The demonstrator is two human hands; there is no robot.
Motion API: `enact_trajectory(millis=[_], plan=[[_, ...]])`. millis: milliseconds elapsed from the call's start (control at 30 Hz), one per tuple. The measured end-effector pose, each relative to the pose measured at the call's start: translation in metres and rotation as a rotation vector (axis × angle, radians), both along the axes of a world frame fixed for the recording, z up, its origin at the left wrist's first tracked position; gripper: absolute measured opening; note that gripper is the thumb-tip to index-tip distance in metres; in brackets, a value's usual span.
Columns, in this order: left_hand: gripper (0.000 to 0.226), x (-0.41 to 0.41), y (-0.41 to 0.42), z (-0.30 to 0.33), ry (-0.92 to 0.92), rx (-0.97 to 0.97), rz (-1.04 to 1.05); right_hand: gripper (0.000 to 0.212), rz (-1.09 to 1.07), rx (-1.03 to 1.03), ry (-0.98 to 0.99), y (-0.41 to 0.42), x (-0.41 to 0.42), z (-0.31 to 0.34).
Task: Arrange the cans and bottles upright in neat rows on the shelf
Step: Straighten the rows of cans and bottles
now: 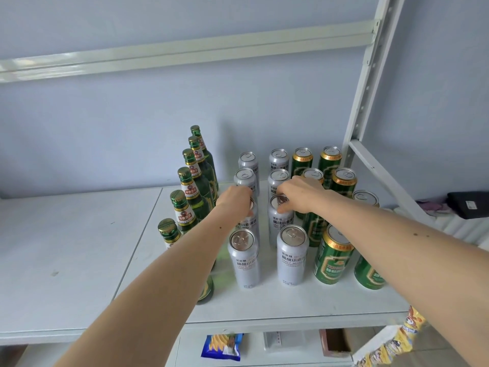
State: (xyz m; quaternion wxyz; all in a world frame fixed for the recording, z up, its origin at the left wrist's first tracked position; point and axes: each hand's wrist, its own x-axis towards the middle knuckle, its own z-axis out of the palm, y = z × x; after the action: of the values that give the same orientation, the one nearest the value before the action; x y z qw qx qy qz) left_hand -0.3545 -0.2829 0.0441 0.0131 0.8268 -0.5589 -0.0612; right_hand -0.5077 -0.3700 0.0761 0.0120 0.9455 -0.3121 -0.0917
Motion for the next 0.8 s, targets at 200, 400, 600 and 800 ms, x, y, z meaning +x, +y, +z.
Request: enact_trajectory(millis=[200,400,600,800], plan=[[0.033,0.0,0.0,0.001,-0.003,0.007,-0.017,0.041,0.012,-0.045,0.015,-0.001,0.002,0.0],[0.034,0.0,0.002,0.004,0.033,0.018,-0.027,0.042,0.033,-0.07,0.008,0.0,-0.001,-0.001],[0.028,-0.005,0.005,0.011,0.141,0.003,0.001,0.037,0.044,-0.057,0.007,-0.001,-0.005,-0.005],[0.031,-0.016,0.014,0.021,0.132,-0.035,-0.003,0.039,0.03,-0.086,-0.022,0.002,-0.009,-0.004]])
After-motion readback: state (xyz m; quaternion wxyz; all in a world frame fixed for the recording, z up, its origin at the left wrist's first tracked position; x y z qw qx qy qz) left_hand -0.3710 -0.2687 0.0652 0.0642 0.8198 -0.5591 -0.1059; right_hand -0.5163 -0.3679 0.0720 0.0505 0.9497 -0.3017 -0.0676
